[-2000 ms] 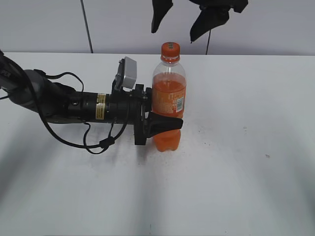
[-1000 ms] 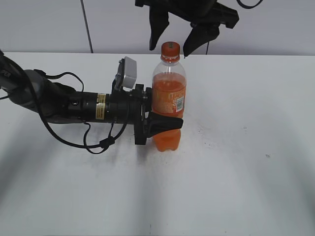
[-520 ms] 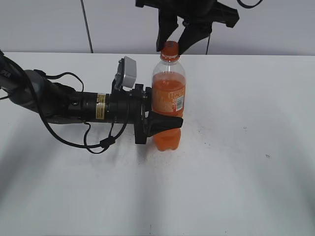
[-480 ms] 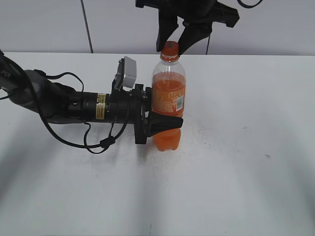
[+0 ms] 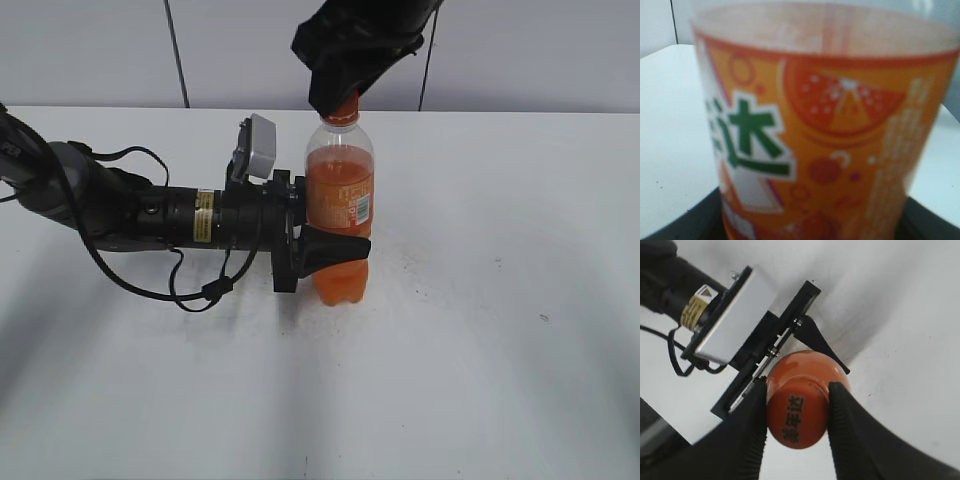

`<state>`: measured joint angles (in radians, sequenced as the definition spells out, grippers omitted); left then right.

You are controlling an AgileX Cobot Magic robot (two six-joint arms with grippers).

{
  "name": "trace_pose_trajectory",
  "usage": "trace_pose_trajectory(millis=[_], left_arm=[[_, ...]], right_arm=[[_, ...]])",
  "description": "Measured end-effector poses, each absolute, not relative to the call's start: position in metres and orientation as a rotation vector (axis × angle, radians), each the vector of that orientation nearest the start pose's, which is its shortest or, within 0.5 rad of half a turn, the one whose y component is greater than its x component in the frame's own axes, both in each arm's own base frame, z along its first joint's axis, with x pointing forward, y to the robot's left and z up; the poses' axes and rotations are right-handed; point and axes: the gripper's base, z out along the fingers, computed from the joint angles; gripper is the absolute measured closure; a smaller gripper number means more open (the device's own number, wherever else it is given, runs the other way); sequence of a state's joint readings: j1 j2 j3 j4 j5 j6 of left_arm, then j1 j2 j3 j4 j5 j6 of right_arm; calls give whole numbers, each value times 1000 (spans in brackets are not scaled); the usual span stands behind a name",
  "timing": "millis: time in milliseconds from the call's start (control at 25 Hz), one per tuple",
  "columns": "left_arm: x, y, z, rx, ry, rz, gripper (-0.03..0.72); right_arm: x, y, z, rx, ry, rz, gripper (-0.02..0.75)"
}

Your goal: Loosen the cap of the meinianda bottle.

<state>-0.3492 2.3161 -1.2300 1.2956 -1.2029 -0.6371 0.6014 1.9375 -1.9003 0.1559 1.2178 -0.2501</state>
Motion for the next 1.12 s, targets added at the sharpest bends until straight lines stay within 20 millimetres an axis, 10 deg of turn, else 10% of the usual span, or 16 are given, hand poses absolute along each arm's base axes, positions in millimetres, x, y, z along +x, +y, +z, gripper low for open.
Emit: trace_pose_trajectory(millis=[480, 1120], left_arm=[[359, -217, 90, 1220, 1431, -1128, 273], [358, -218, 90, 1229, 1429, -1128, 273]], right_arm=[[340, 250, 325, -1738, 2092, 168, 464], [328, 244, 349, -1790, 1971, 149, 468]])
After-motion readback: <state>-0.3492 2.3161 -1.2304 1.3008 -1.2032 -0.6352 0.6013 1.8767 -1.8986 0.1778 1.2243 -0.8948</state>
